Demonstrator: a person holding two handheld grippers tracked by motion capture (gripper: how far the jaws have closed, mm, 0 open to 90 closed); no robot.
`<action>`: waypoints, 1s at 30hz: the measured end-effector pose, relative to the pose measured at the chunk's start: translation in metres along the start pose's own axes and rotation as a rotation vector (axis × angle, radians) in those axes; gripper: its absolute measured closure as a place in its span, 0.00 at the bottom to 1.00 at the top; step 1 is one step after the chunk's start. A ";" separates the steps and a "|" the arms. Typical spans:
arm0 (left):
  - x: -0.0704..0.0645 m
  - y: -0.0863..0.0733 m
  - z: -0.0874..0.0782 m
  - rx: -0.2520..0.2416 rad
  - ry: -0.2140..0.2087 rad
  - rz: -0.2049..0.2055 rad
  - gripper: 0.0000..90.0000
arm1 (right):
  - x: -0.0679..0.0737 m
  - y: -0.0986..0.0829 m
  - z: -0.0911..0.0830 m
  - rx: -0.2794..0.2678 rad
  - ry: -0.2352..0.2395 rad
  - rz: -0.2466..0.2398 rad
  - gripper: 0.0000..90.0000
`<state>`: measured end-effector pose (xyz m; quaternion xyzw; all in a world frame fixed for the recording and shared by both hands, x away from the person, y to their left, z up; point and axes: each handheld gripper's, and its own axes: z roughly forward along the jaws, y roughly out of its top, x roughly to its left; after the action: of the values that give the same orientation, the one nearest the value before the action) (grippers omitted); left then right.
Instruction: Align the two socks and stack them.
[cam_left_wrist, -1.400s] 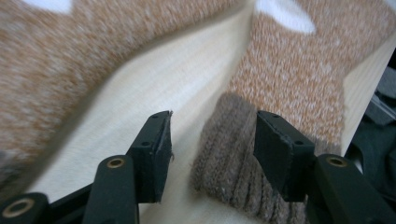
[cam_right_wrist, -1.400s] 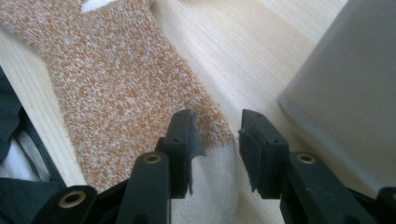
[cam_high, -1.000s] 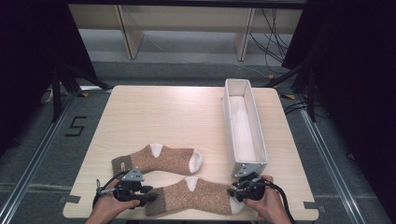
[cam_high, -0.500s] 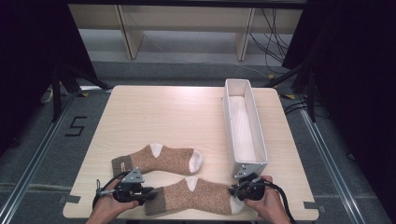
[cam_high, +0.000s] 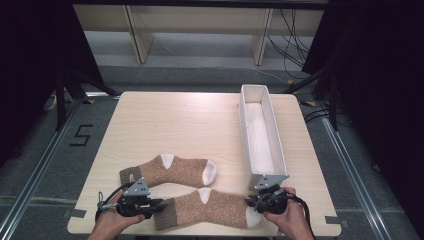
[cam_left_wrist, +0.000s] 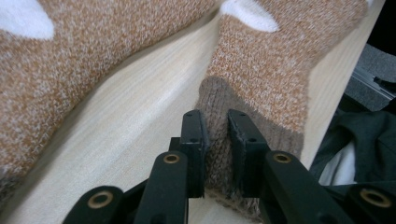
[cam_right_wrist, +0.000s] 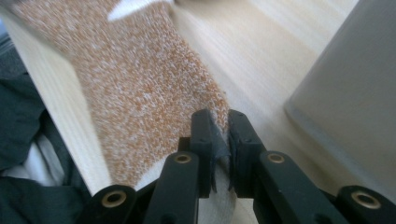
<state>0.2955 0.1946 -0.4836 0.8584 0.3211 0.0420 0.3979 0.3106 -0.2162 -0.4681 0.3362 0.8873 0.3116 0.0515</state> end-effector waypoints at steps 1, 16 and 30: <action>-0.002 0.002 -0.007 -0.019 -0.008 0.012 0.85 | 0.002 0.003 -0.004 -0.024 -0.019 -0.036 0.92; 0.031 0.010 -0.065 -0.083 0.086 -0.022 0.85 | 0.017 0.067 -0.002 -0.089 0.003 -0.111 0.92; 0.083 0.011 -0.080 -0.088 0.137 -0.114 0.85 | 0.009 0.132 0.034 -0.066 -0.008 -0.117 0.92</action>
<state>0.3410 0.2905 -0.4363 0.8156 0.3937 0.0922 0.4139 0.3882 -0.1165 -0.4169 0.2832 0.8944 0.3358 0.0843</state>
